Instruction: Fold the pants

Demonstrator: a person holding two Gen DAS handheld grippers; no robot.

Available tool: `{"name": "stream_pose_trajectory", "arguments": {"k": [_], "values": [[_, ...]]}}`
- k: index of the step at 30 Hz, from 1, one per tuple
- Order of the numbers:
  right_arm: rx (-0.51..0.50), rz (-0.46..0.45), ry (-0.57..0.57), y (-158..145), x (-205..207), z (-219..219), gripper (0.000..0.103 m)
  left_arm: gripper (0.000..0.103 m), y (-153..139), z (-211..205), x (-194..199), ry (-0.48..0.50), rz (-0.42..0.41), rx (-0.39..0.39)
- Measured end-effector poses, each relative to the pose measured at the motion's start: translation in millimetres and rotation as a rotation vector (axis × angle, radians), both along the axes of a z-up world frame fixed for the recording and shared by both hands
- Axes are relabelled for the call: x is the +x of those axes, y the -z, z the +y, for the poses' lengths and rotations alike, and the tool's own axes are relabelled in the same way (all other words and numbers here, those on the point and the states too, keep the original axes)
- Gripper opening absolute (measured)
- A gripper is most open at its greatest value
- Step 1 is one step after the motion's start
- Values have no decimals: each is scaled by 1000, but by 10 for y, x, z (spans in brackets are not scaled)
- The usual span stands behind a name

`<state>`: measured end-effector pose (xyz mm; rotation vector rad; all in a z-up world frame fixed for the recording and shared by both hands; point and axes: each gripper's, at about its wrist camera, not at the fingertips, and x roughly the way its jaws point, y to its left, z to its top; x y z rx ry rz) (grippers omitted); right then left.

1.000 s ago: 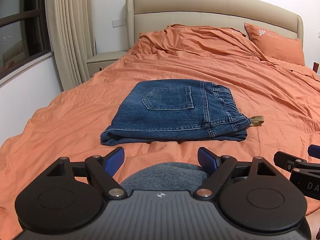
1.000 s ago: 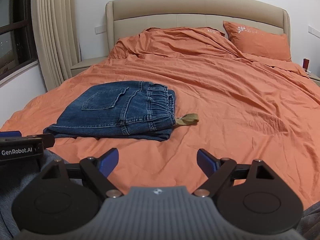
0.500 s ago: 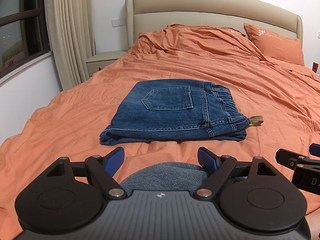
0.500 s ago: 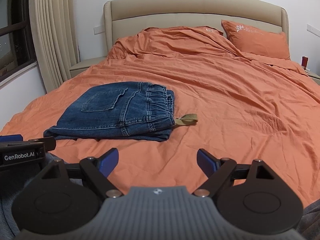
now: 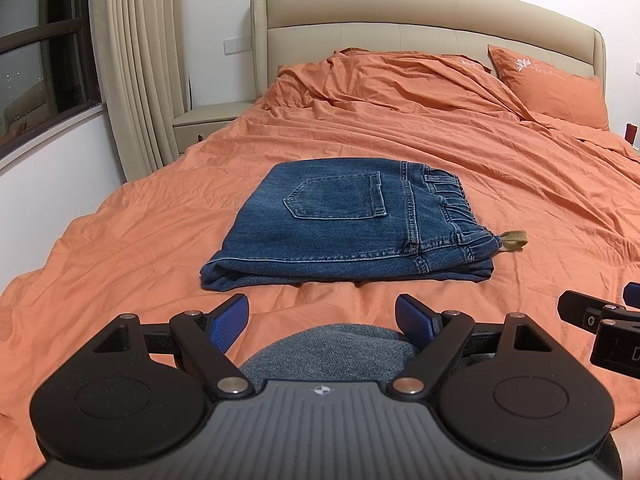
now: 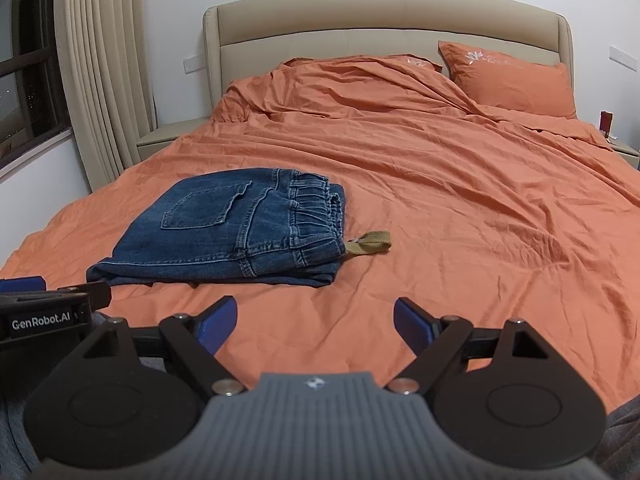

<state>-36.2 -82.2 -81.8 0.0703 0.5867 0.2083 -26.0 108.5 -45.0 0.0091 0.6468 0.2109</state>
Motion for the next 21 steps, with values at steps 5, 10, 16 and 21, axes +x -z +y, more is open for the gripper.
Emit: {"name": "stream_pose_trajectory", "arguments": {"k": [5, 10, 16, 21], "values": [[-1, 2, 2, 1, 2, 0, 82, 97, -3, -2, -4, 1, 1, 0], [-1, 2, 2, 0, 1, 1, 82, 97, -10, -12, 0, 4, 2, 2], [-1, 2, 1, 0, 1, 2, 82, 97, -12, -29, -8, 9, 4, 5], [0, 2, 1, -1, 1, 3, 82, 97, -9, -31, -4, 7, 4, 3]]}}
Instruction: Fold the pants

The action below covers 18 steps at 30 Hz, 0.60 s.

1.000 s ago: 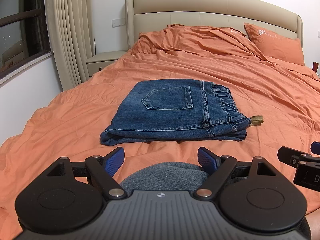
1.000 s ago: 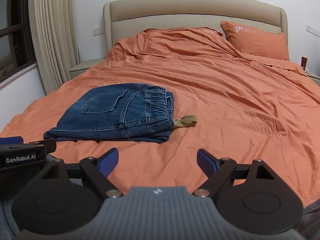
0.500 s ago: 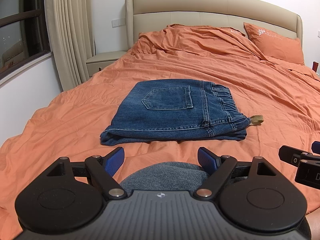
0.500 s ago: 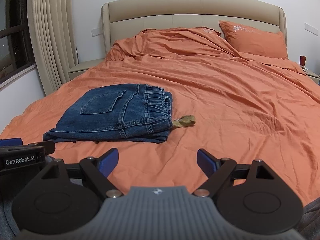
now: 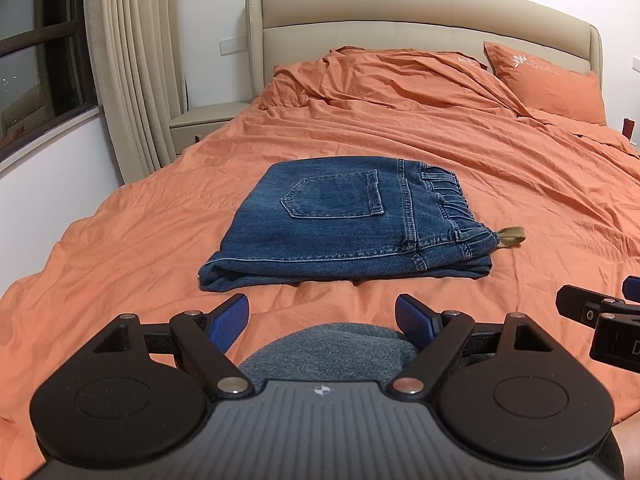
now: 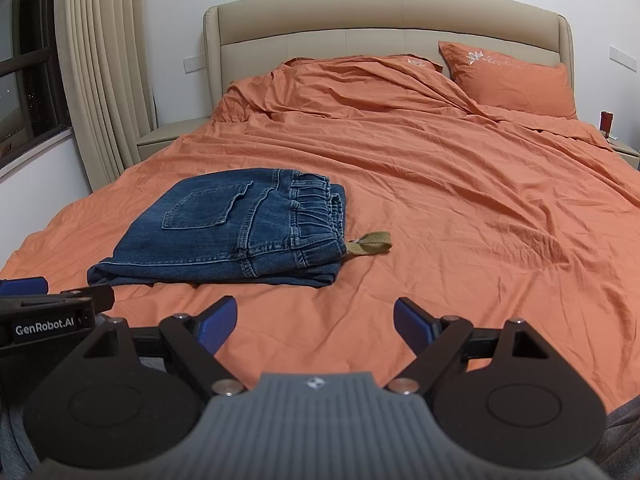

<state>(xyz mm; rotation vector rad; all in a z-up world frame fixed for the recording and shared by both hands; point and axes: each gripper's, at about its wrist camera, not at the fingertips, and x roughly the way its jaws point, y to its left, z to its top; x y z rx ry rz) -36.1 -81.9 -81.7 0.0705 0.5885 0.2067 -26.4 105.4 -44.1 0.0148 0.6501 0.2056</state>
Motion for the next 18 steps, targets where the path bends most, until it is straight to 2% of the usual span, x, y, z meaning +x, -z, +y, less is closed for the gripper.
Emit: {"name": "stream_pose_trajectory", "arguments": {"k": [18], "values": [[1, 7, -4, -14, -9, 9, 82, 97, -3, 6, 2, 0, 1, 0]]}}
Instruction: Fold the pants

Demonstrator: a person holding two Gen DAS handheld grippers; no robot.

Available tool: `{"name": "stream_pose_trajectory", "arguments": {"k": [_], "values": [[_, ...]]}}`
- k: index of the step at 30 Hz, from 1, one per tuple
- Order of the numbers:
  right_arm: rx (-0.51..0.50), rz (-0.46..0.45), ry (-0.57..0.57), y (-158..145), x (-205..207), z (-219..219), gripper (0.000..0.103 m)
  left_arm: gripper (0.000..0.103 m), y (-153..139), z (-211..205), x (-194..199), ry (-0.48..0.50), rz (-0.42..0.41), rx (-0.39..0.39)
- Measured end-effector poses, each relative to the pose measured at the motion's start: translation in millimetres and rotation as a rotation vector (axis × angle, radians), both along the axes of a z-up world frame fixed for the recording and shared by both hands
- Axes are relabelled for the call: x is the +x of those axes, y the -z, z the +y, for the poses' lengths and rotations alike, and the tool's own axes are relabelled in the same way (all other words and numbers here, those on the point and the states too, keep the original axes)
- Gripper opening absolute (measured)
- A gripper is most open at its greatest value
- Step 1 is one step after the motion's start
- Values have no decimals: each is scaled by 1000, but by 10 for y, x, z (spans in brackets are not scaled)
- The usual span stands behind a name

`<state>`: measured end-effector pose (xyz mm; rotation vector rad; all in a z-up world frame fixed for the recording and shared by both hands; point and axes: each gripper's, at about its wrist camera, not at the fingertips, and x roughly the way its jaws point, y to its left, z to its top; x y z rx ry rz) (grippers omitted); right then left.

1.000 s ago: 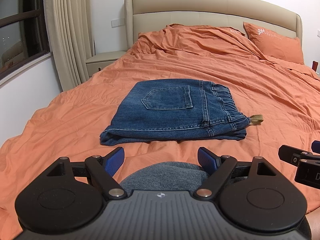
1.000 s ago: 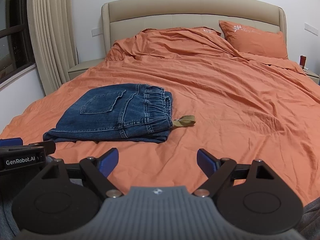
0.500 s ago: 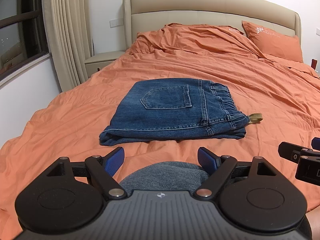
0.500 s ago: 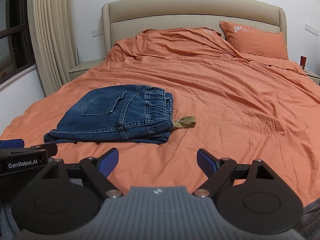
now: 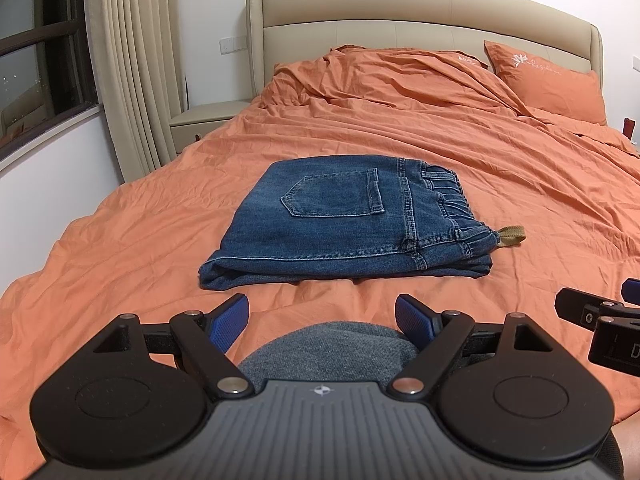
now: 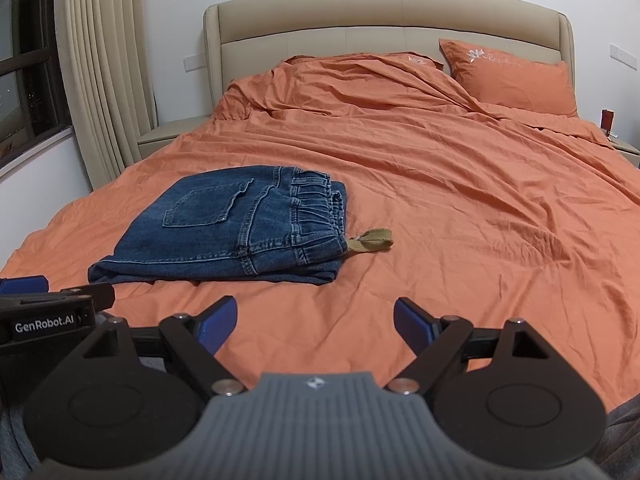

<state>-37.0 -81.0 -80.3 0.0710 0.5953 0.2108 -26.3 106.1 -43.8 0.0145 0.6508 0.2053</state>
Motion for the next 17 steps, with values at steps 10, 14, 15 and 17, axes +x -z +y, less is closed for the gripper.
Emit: {"name": "stream_pose_trajectory", "arguments": {"k": [10, 14, 15, 17], "values": [[-2, 1, -1, -4, -1, 4, 82, 97, 6, -9, -4, 3, 0, 8], [-3, 4, -2, -9, -9, 5, 82, 97, 12, 3, -8, 5, 0, 8], [-3, 5, -3, -10, -10, 2, 82, 97, 12, 6, -2, 5, 0, 7], [-3, 8, -3, -13, -17, 0, 82, 97, 10, 2, -6, 5, 1, 6]]}}
